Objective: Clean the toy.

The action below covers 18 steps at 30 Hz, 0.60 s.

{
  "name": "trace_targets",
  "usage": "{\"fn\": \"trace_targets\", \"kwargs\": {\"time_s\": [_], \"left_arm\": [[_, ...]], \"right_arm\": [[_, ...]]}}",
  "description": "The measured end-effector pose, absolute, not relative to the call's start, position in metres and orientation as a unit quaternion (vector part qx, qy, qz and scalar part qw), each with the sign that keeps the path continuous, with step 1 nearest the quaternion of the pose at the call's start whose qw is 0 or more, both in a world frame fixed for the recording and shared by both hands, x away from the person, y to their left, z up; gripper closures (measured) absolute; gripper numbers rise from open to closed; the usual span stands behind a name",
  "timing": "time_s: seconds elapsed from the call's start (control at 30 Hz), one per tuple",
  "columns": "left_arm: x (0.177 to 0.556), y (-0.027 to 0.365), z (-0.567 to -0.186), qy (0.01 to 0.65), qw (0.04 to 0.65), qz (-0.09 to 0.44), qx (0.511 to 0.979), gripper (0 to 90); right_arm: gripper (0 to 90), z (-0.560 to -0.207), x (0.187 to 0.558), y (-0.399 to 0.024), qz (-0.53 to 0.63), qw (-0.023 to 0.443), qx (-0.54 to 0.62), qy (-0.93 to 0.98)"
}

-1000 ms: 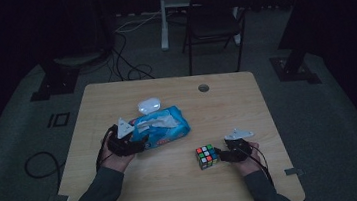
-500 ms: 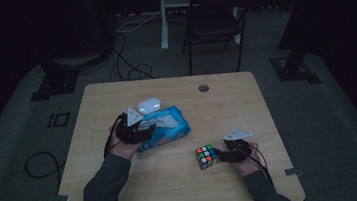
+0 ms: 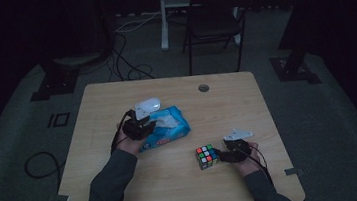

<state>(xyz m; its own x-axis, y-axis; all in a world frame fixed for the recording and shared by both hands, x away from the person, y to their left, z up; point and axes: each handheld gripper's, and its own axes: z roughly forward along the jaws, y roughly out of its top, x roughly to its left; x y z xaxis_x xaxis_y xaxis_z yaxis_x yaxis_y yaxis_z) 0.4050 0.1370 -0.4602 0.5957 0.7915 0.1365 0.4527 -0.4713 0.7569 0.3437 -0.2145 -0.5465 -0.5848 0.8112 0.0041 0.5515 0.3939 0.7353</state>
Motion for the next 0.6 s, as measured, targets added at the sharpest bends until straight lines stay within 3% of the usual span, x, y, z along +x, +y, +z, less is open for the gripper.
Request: {"fn": "trace_targets", "kwargs": {"time_s": [0.1, 0.6], "left_arm": [[0.4048, 0.1365, -0.4595, 0.377, 0.348, 0.239, 0.825, 89.4], [0.401, 0.1378, -0.4517, 0.375, 0.376, 0.212, 0.821, 89.8]], "right_arm": [[39.2, -0.5465, 0.3435, -0.2145, 0.358, 0.181, 0.417, 0.815], [40.4, -0.5464, 0.3432, -0.2146, 0.359, 0.18, 0.416, 0.816]]}}
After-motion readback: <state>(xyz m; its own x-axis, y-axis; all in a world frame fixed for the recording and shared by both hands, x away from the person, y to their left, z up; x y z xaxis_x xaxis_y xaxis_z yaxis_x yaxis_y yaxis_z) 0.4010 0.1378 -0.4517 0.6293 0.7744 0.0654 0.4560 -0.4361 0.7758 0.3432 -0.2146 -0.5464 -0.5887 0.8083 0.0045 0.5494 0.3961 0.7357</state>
